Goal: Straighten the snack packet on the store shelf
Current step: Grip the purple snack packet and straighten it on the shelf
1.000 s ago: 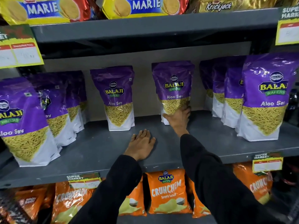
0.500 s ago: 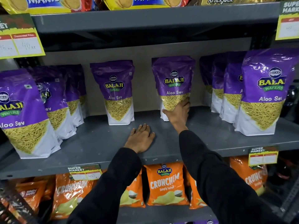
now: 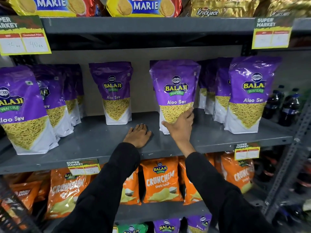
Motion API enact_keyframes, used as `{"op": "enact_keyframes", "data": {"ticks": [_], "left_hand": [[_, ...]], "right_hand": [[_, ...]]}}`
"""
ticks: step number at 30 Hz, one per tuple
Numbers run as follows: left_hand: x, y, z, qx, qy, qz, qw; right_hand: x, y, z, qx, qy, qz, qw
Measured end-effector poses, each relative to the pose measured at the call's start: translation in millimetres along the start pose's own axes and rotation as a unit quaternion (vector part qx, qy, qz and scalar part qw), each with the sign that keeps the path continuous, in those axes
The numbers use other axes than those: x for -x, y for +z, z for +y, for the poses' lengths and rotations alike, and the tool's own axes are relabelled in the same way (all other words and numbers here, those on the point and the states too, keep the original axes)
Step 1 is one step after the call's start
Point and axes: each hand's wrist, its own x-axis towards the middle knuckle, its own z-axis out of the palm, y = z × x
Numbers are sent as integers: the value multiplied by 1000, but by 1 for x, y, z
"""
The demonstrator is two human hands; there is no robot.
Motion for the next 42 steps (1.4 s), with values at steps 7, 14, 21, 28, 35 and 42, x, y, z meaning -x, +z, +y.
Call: {"op": "enact_keyframes", "data": {"ticks": [7, 14, 21, 28, 35, 42], "left_hand": [[1, -2, 3, -10, -8, -7, 1000], [-1, -2, 2, -14, -5, -4, 1000], [-2, -2, 1, -18, 1, 6, 1000], [0, -3, 3, -18, 4, 9, 1000], [1, -2, 3, -14, -2, 7, 1000], [2, -4, 6, -23, -3, 5, 1000]], "right_hand": [[23, -23, 1, 6, -4, -1, 1000], [30, -28, -2, 9, 9, 15, 1000], [36, -23, -8, 10, 16, 30, 999], [38, -28, -5, 11, 7, 27, 1000], [49, -29, -7, 24, 13, 49, 998], [47, -26, -10, 8, 17, 40, 999]]}}
